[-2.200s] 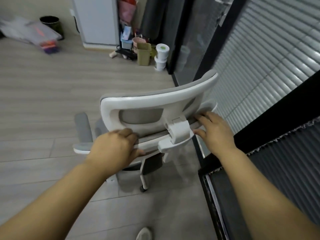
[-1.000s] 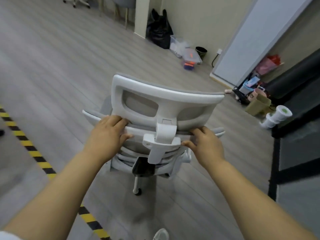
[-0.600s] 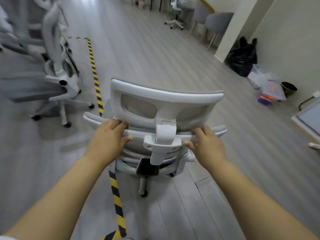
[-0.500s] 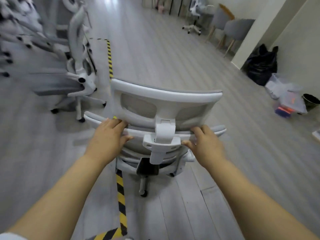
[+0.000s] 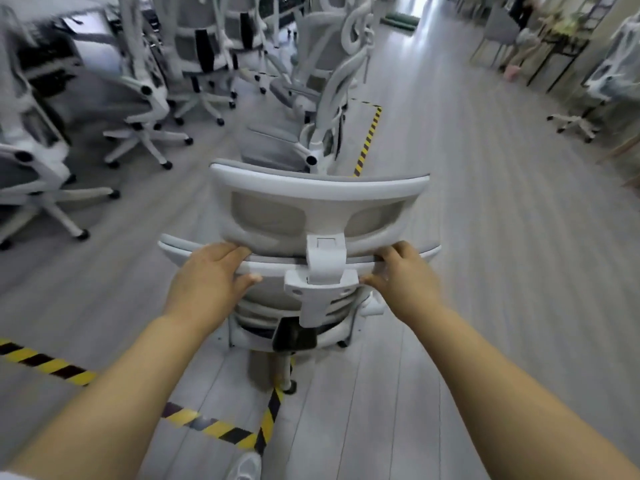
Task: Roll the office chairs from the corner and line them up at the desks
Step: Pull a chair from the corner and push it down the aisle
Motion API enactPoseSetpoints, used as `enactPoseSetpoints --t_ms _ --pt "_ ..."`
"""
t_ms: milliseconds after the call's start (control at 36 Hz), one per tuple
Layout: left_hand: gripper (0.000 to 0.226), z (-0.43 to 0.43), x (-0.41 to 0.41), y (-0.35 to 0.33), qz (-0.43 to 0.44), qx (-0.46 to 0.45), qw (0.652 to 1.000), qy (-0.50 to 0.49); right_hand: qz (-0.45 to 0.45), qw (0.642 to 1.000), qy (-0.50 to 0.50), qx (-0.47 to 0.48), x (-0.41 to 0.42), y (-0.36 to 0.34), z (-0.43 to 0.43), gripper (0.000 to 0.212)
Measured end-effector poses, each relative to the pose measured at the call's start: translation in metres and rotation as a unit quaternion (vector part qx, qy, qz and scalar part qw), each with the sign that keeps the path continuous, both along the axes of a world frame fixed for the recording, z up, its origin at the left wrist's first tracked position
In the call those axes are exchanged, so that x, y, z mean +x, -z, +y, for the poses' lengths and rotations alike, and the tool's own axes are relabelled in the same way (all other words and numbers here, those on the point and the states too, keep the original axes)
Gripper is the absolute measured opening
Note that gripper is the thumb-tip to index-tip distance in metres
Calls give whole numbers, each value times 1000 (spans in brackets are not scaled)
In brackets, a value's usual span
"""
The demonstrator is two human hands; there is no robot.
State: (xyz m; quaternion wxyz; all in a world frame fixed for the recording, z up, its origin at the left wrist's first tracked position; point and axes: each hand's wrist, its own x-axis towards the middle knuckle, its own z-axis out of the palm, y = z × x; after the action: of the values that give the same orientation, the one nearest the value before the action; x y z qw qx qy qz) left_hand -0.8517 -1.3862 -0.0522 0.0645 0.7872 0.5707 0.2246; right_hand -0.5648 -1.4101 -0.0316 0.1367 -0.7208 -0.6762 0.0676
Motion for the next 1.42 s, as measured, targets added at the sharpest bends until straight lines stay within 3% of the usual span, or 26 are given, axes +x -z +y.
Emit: enactPoseSetpoints --t_ms 111,583,806,944,1417 --pt "47 -4 -24 2 -3 -12 1000 -21 -9 999 -40 -3 -16 -2 21 44" --pt "33 54 -93 -2 -27 -3 994 -107 -40 994 -100 -6 -95 -9 117 44" --pt "30 89 -84 -2 -15 36 993 -107 -15 995 -96 -24 -92 -6 168 46" --pt "39 114 -77 -2 -6 21 992 -127 -17 992 -119 -33 -86 -6 205 47" --pt "38 172 -47 -3 -18 -6 979 -203 0 982 -189 -28 -67 -6 293 50"
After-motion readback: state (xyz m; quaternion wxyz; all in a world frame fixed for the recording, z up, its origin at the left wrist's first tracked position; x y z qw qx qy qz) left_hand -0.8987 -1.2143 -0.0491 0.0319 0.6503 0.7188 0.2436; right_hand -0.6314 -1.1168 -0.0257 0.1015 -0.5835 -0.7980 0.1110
